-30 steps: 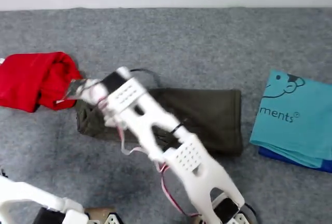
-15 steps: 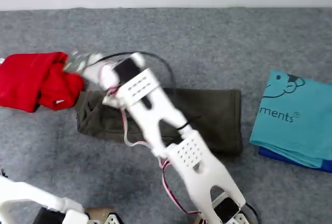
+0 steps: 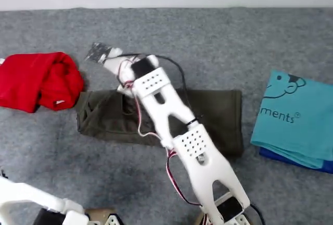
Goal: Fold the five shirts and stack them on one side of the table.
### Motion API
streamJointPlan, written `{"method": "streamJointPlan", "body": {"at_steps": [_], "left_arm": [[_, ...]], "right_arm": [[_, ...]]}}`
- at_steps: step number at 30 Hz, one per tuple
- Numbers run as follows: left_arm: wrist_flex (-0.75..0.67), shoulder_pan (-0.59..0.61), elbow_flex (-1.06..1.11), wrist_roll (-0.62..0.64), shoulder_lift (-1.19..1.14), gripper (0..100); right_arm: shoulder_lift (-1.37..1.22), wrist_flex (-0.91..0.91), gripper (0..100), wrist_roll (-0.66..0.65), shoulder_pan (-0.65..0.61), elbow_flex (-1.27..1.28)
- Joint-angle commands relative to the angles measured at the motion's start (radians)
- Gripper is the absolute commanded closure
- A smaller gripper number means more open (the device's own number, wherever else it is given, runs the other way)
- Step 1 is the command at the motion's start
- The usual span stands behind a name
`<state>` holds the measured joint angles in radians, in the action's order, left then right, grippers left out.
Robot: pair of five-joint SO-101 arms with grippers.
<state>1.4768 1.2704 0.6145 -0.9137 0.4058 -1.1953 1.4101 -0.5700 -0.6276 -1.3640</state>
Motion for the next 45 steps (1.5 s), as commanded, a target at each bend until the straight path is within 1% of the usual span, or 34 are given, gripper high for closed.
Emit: {"method": "streamJointPlan", "body": {"at_steps": [1, 7, 10, 14, 17, 23, 27, 33, 38, 43, 45], "left_arm": [[-0.014, 0.002, -0.005, -0.003, 0.031, 98], [-0.014, 0.000, -0.005, -0.003, 0.031, 98], [-0.014, 0.000, -0.005, -0.003, 0.031, 98], [-0.014, 0.000, -0.005, -0.003, 0.029, 98], [-0.015, 0.000, -0.005, -0.003, 0.029, 98], [-0.015, 0.000, -0.005, -0.003, 0.029, 98], [-0.015, -0.002, -0.005, -0.003, 0.029, 98], [-0.015, -0.002, -0.007, -0.003, 0.029, 98], [-0.015, -0.002, -0.013, -0.003, 0.031, 98], [-0.015, -0.002, -0.013, -0.003, 0.031, 98], [-0.015, 0.000, -0.013, -0.003, 0.031, 98]], "right_arm": [[0.108, 0.015, 99.0, -0.005, -0.015, -0.057], [0.177, 0.171, 99.0, -0.005, -0.147, -0.080], [0.185, 0.282, 99.0, -0.005, -0.222, -0.080], [0.151, 0.389, 99.0, 0.000, -0.255, -0.069], [0.108, 0.381, 99.0, 0.044, -0.203, -0.063], [-0.008, 0.348, 99.0, 0.017, -0.018, -0.063], [-0.036, 0.334, 99.0, 0.018, 0.068, -0.064], [0.062, 0.386, 99.0, 0.026, 0.058, -0.144], [0.148, 0.386, 99.0, 0.115, 0.025, -0.141], [0.165, 0.389, 99.0, 0.123, -0.004, -0.069], [0.197, 0.390, 99.0, 0.147, -0.002, -0.020]]}}
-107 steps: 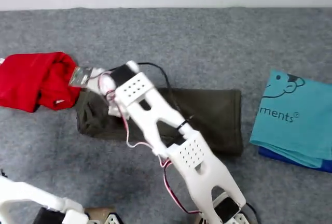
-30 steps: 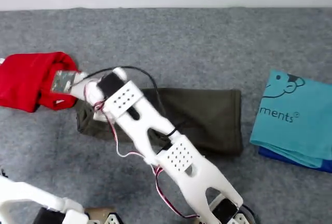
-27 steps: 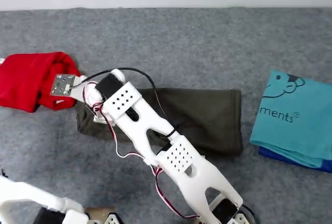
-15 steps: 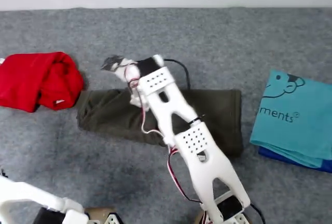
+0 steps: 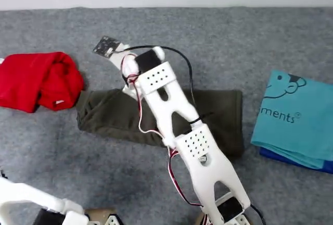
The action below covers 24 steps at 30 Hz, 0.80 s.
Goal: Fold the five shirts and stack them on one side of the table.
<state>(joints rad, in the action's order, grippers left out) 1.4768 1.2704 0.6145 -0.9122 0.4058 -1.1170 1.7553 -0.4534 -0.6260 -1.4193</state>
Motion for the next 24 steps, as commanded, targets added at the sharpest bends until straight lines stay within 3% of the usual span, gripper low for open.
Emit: {"method": "streamJointPlan", "body": {"at_steps": [1, 8, 12, 18, 24], "left_arm": [[-0.015, 0.003, -0.013, -0.005, 0.031, 98], [-0.014, 0.008, -0.015, -0.005, 0.031, 98], [-0.014, 0.006, -0.015, -0.005, 0.031, 98], [-0.014, 0.000, -0.015, -0.005, 0.031, 98], [-0.009, 0.000, -0.008, -0.005, 0.031, 98]], "right_arm": [[0.150, 0.045, 99.0, 0.061, -0.002, 0.072], [0.516, 0.042, 99.0, 0.164, 0.030, 0.575], [0.702, 0.041, 97.9, 0.250, 0.143, 0.848], [0.937, 0.038, 87.9, 0.279, 0.308, 1.129], [1.185, -0.122, 88.0, 0.351, 0.426, 1.399]]}}
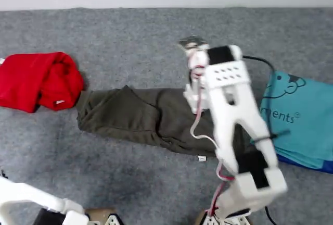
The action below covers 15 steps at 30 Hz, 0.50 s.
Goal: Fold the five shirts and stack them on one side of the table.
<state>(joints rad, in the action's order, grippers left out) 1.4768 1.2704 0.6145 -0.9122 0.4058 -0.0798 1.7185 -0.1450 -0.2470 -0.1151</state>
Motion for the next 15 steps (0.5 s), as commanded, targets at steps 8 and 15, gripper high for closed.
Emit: {"method": "streamJointPlan", "body": {"at_steps": [8, 15], "left_arm": [[-0.014, -0.002, -0.007, -0.006, 0.025, 98], [-0.009, -0.002, -0.007, -0.006, 0.031, 98]], "right_arm": [[0.208, -0.464, 73.4, 0.135, 0.130, 0.482], [0.059, -0.628, 73.4, 0.138, 0.191, 0.545]]}}
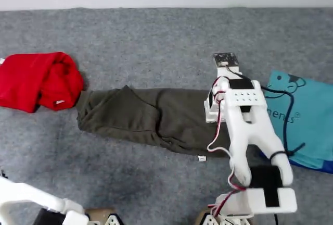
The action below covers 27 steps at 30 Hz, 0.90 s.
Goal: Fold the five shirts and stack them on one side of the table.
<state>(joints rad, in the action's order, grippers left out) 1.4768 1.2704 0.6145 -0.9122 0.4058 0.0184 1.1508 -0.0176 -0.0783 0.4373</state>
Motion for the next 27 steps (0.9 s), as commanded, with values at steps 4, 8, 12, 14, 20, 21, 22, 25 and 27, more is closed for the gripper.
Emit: {"method": "streamJointPlan", "body": {"at_steps": [4, 8, 12, 14, 20, 21, 22, 25, 27], "left_arm": [[-0.008, -0.002, -0.007, -0.005, 0.031, 98], [-0.008, -0.002, -0.008, -0.005, 0.031, 98], [-0.008, -0.002, -0.013, -0.005, 0.031, 98], [-0.008, -0.002, -0.015, -0.005, 0.031, 98], [-0.008, -0.002, -0.015, -0.005, 0.031, 98], [-0.008, -0.002, -0.015, -0.005, 0.031, 98], [-0.008, -0.002, -0.015, -0.005, 0.031, 98], [-0.008, -0.002, -0.016, -0.005, 0.031, 98], [-0.009, -0.002, -0.022, -0.005, 0.031, 98]], "right_arm": [[-0.157, -0.136, 73.4, 0.011, 0.018, -0.011], [-0.226, -0.140, 73.5, 0.011, 0.015, -0.051], [-0.255, -0.099, 74.7, 0.006, 0.015, -0.081], [-0.265, -0.082, 81.6, 0.003, 0.015, -0.087], [-0.268, -0.062, 97.7, -0.032, 0.022, -0.084], [-0.266, -0.062, 98.7, -0.052, 0.022, -0.084], [-0.263, -0.062, 99.1, -0.074, 0.025, -0.084], [-0.245, -0.041, 98.8, -0.118, 0.050, -0.095], [-0.196, -0.010, 98.8, -0.158, 0.070, -0.106]]}}
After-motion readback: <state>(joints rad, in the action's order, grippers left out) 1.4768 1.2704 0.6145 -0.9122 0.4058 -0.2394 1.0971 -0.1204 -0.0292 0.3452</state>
